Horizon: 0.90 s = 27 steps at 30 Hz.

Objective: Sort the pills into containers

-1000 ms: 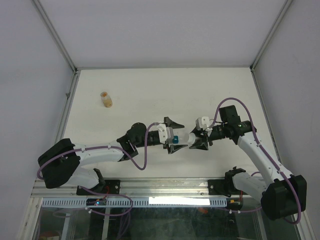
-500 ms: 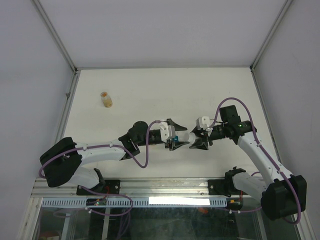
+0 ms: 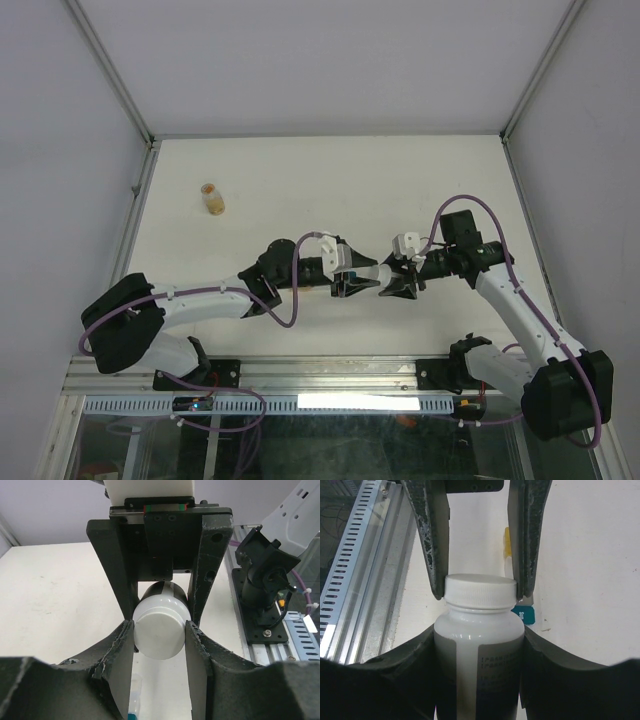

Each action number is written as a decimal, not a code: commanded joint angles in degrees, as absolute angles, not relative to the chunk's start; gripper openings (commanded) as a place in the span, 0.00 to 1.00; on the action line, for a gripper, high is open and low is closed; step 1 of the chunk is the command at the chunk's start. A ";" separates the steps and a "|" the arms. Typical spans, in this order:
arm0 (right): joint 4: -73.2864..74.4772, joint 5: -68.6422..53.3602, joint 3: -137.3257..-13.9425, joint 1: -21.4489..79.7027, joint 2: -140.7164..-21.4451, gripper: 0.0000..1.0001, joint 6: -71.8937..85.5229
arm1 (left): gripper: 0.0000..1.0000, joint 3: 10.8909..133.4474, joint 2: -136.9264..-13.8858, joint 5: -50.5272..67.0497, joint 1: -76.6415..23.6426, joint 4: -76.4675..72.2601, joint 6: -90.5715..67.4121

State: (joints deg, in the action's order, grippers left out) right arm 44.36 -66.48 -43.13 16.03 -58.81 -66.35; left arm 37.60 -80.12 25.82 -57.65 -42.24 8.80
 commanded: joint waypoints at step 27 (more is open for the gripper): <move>44.06 -68.84 -44.52 15.83 -58.45 0.00 -67.24 | 0.97 41.41 -68.97 -7.22 -66.88 -31.11 -25.82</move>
